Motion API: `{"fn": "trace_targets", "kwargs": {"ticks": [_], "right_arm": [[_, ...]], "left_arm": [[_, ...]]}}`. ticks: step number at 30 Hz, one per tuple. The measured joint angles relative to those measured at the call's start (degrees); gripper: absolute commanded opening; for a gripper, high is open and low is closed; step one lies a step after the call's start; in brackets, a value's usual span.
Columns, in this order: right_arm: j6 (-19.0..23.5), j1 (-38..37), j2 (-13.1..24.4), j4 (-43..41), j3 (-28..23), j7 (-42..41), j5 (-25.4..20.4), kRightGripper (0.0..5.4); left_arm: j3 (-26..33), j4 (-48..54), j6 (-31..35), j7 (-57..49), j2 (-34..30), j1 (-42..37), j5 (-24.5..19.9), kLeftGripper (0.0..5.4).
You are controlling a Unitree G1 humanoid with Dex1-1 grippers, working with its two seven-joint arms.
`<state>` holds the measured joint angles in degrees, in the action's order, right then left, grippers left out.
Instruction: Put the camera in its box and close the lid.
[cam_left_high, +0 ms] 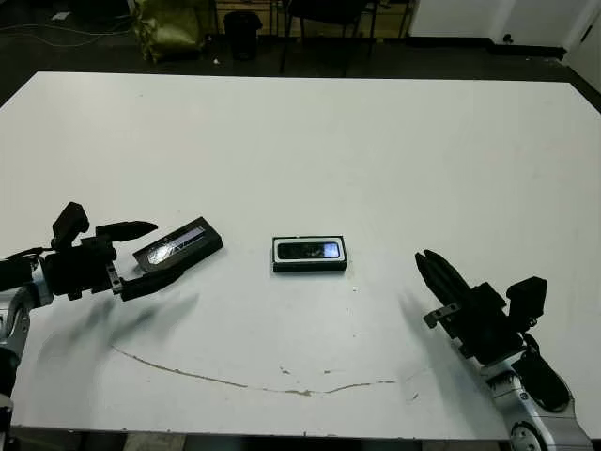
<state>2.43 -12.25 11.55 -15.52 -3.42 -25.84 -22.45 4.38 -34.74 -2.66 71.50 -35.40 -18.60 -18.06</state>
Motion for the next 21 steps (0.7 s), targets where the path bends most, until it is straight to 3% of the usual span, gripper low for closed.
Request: {"fn": "trace_targets", "kwargs": {"ticks": [6,21], "right_arm": [[0.06,-0.08,0.0,-0.05,0.02,0.28,0.13,0.0],[0.05,-0.22,-0.02,-0.05,0.02,0.52,0.62,0.0]], "left_arm": [[-0.93,-2.79,-1.67,-0.23,0.0,-0.65,1.53,5.39],[-2.13,-5.57,1.59,0.39,0.0,-1.61,2.72,5.39]]}}
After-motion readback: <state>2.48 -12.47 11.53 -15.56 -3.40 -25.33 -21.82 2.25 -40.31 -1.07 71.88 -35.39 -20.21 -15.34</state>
